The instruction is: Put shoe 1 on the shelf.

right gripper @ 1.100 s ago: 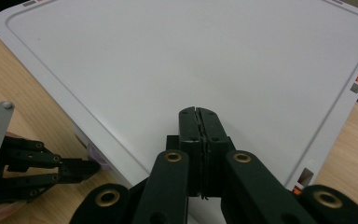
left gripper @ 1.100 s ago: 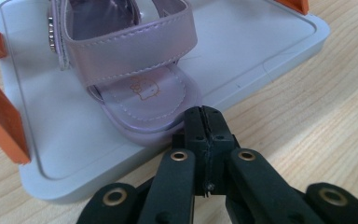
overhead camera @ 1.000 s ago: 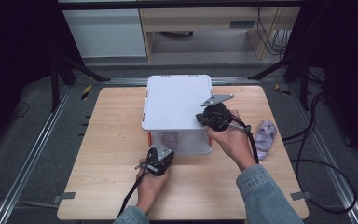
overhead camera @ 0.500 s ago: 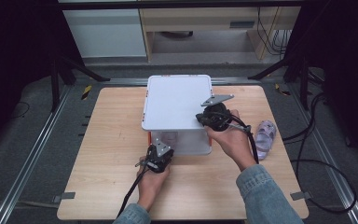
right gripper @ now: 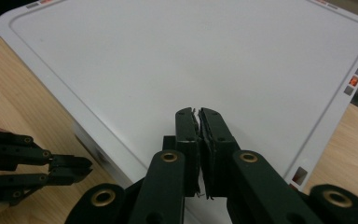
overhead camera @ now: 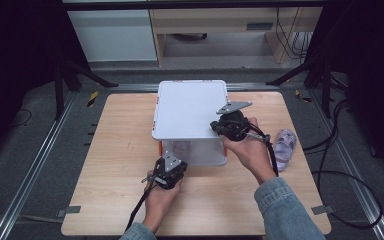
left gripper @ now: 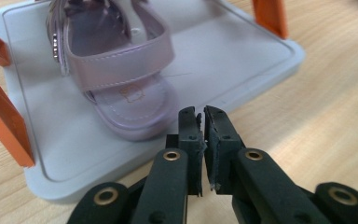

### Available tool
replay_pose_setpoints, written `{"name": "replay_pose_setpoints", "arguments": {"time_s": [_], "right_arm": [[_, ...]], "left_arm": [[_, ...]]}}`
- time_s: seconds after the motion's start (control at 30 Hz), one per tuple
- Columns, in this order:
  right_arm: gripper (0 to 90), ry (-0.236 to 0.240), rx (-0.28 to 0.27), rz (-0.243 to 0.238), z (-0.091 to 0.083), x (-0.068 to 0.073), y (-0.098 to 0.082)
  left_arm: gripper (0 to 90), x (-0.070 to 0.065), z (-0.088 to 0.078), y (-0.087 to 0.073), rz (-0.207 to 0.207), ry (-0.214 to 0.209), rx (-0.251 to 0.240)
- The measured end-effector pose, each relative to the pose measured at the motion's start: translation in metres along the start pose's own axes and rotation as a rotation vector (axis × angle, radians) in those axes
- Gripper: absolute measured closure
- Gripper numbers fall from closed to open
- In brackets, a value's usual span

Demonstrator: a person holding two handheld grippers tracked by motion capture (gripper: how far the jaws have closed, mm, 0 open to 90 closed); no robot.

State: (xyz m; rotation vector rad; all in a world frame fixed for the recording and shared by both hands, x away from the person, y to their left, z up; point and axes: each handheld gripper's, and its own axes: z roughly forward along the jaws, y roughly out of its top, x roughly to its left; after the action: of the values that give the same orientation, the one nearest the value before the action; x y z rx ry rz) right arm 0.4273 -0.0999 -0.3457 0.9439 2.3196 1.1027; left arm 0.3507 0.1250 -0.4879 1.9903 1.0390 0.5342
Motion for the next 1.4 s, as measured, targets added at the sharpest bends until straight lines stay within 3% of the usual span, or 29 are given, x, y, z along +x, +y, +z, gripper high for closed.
{"name": "replay_pose_setpoints", "arguments": {"time_s": [0.17,0.33,0.43,0.5,0.7,0.83,1.07,1.33,1.4], "right_arm": [[86.7,-0.002,-0.012,-0.002,-0.013,0.001,-0.001],[81.7,-0.022,-0.032,0.008,-0.032,-0.003,-0.008],[77.5,-0.023,-0.041,0.029,-0.037,-0.006,-0.012],[74.5,-0.033,-0.048,0.046,-0.042,-0.01,-0.017],[61.4,-0.071,-0.073,0.104,-0.06,-0.021,-0.036],[59.3,-0.101,-0.101,0.143,-0.077,-0.032,-0.049],[59.5,-0.167,-0.085,0.2,-0.096,-0.054,-0.082],[68.0,-0.236,-0.03,0.256,-0.091,-0.076,-0.12],[69.9,-0.275,-0.007,0.274,-0.087,-0.083,-0.13]], "left_arm": [[81.7,0.001,-0.014,0.001,0.012,-0.016,0.002],[76.6,0.017,-0.029,0.001,-0.004,-0.016,0.004],[73.9,0.022,-0.032,0.002,-0.009,-0.014,0.003],[65.2,0.029,-0.036,0.002,-0.015,0.001,-0.002],[58.8,0.039,-0.042,0.0,-0.029,0.015,-0.013],[57.3,0.044,-0.046,-0.002,-0.024,0.022,-0.018],[56.1,0.053,-0.05,-0.003,-0.039,0.028,-0.028],[55.4,0.064,-0.055,-0.009,-0.057,0.037,-0.027],[55.1,0.067,-0.057,-0.011,-0.062,0.04,-0.026]]}}
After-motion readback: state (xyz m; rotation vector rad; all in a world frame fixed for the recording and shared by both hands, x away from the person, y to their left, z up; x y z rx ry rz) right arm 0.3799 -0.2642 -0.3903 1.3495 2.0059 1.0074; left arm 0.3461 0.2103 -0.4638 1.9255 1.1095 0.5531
